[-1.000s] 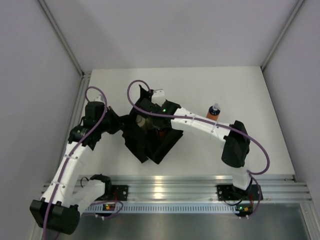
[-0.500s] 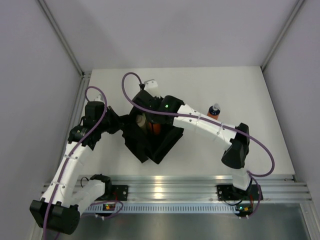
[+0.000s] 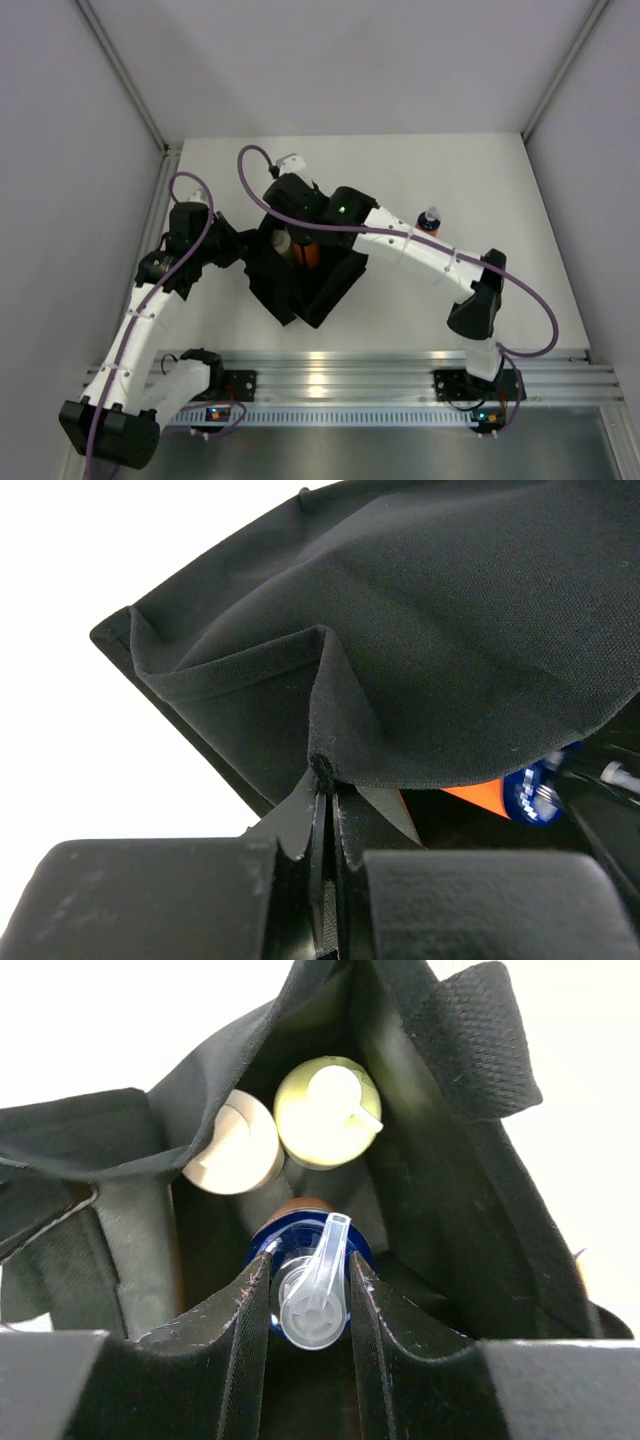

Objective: Take the personal care products out of the canvas bag

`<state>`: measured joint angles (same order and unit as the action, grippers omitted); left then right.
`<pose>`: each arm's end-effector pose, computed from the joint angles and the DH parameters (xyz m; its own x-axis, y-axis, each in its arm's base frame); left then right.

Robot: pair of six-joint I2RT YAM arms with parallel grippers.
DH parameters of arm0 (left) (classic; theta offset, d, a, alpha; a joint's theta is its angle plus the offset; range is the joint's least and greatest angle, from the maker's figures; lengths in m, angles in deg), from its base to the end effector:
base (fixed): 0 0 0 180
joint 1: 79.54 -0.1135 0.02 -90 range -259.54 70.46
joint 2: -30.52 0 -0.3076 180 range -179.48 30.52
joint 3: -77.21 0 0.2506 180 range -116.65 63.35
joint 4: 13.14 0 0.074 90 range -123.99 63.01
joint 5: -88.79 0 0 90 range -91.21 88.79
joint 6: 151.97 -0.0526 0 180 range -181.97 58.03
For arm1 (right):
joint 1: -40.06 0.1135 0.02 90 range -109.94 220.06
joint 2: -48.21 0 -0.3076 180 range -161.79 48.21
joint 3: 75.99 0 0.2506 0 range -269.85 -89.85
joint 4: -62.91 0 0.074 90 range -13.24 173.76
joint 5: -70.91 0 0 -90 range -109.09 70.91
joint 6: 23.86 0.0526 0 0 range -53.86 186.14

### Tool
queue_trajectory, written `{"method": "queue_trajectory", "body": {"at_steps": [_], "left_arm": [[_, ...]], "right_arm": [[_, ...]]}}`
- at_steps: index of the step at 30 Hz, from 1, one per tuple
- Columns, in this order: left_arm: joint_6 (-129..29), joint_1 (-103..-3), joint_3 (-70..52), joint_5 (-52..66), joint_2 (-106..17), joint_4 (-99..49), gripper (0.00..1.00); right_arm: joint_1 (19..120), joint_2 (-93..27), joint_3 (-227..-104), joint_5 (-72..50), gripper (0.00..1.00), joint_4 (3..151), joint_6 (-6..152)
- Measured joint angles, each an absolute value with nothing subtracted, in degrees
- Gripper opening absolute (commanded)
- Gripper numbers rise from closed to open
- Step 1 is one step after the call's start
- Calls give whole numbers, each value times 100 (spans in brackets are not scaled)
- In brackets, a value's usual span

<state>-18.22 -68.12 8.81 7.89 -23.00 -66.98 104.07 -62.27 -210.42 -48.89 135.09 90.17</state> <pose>0.1721 -0.0432 0.3460 -0.6638 -0.5625 -0.4929 -0.1979 0.7677 -0.6095 0.2147 0.3808 0.4142 -0.5571 -0.3363 -0.7593 -0.4468 0.8921 -0.0673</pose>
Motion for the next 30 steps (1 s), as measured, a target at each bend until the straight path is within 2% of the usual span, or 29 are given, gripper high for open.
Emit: {"method": "queue_trajectory", "body": {"at_steps": [30], "left_arm": [[-1872, -6810, 785, 752, -2339, -6772, 0]], "right_arm": [[10418, -5466, -22085, -4168, 0, 13653, 7841]]}}
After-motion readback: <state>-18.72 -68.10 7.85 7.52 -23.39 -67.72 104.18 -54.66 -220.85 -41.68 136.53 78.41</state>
